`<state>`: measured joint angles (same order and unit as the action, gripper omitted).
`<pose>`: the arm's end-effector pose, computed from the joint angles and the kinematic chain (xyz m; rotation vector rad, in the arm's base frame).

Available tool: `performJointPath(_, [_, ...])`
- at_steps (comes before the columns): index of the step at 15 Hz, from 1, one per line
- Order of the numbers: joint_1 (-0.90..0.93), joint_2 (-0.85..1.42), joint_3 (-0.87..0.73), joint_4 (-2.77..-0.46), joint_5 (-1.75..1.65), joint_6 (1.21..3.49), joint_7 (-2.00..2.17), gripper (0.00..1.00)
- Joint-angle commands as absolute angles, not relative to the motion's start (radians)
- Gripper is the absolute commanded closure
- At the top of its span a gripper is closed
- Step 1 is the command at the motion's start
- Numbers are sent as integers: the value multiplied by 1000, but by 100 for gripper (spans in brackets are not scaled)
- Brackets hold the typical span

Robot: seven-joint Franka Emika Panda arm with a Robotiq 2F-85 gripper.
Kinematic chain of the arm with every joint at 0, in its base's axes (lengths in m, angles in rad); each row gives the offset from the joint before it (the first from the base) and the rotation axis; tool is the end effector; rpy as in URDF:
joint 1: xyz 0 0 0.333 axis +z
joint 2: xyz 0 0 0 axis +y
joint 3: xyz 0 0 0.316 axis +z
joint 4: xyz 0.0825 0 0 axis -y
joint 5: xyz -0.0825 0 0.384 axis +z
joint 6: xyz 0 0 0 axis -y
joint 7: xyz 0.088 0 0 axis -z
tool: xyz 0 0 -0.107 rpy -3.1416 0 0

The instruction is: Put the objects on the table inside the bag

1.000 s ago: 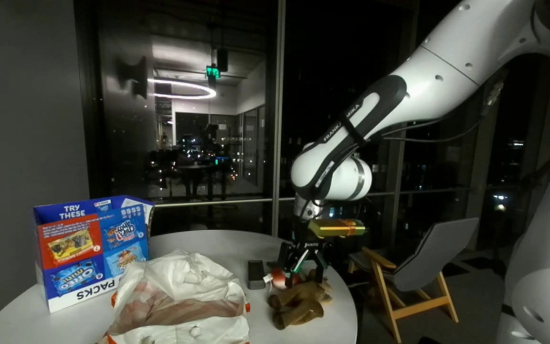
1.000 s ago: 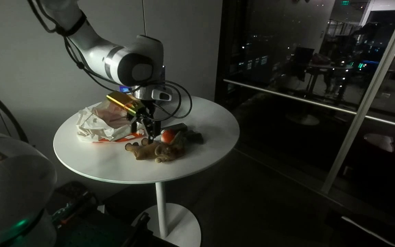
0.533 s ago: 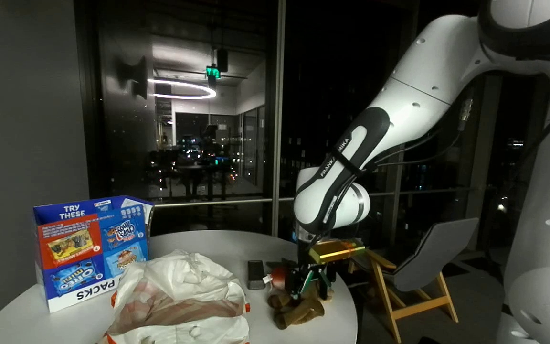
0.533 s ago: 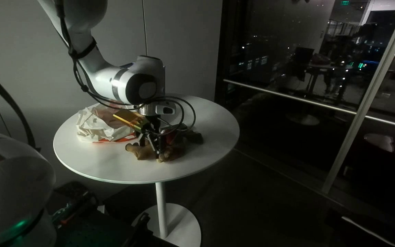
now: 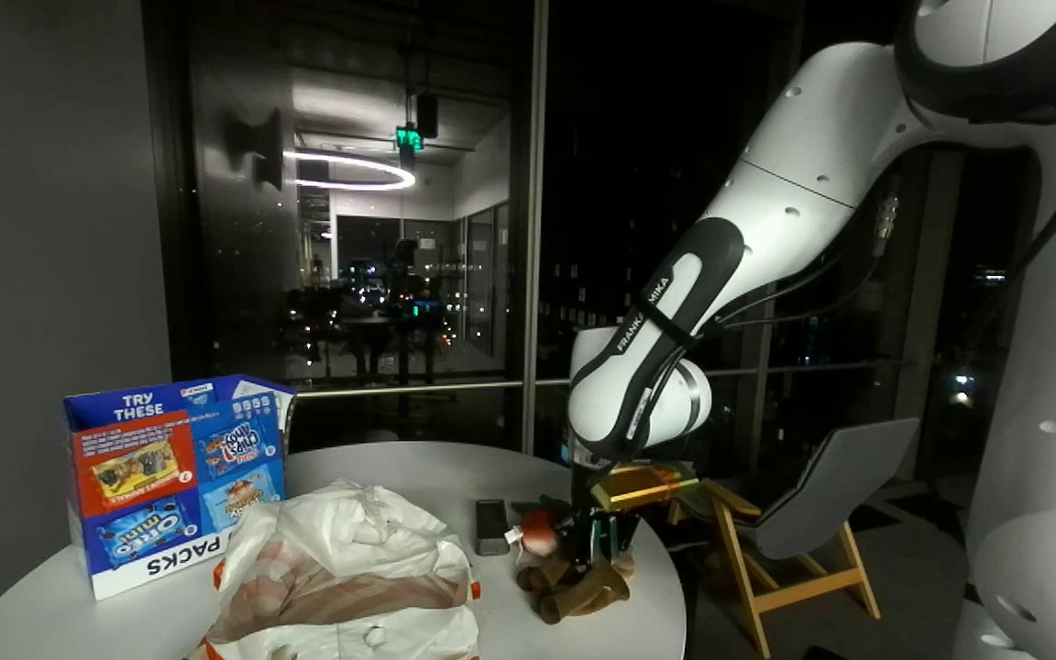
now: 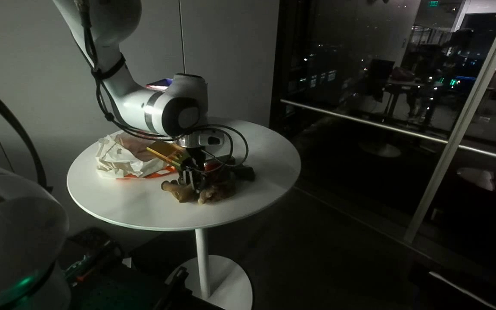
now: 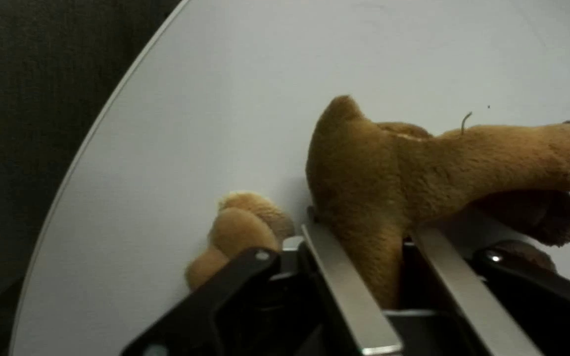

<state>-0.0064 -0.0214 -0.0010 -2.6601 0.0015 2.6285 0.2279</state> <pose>0.4200 -0.0031 0.2461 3.1192 -0.3708 -0.0161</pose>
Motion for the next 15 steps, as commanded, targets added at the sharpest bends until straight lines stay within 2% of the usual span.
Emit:
performJointPath(1, [-21, -96, -1, -2692, -164, 2676, 388, 95])
performJointPath(3, [-22, -189, 13, -2730, -220, 2678, 429, 95])
performJointPath(8, [33, -393, 48, -2803, -110, 2696, 256, 96])
performJointPath(9, [45, -359, 75, -2742, -103, 2710, 274, 96])
performJointPath(15, [167, -412, 139, -2733, -55, 2779, 135, 96])
